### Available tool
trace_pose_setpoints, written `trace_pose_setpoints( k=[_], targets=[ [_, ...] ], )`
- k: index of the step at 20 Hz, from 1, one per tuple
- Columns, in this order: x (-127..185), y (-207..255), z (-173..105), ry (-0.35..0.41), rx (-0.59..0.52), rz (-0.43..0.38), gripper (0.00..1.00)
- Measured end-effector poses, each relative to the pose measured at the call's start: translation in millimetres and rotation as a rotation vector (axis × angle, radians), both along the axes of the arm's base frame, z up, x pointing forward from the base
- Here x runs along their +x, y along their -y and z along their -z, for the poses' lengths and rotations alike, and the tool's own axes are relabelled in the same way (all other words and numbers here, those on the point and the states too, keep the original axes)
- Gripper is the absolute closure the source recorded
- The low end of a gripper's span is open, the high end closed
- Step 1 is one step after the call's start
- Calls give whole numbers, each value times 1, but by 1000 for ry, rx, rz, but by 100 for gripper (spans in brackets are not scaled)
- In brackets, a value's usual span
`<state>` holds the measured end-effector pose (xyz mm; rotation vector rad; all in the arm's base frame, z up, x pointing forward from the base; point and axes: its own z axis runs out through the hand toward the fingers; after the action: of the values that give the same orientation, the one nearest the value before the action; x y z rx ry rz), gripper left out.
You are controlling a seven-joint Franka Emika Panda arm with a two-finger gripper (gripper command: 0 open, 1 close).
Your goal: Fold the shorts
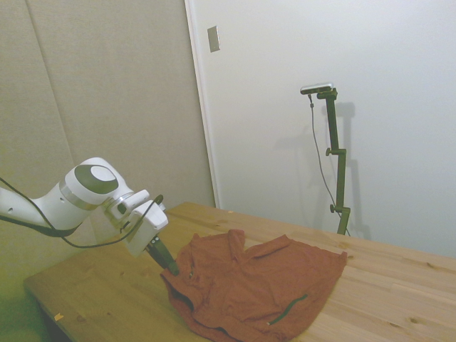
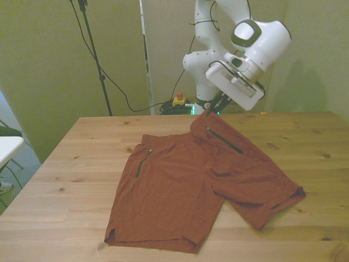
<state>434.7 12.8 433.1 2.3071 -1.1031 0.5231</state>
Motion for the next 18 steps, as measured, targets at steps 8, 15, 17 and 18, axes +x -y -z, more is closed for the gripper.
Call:
trace_pose_setpoints(
  k=[8, 15, 17, 18],
  targets=[
    [24, 91, -30, 99, 308, 57, 100],
    [31, 145, -75, 168, 526, 59, 100],
    [28, 157, -80, 176, 586, 52, 100],
    [26, 165, -80, 179, 607, 58, 100]
  ],
)
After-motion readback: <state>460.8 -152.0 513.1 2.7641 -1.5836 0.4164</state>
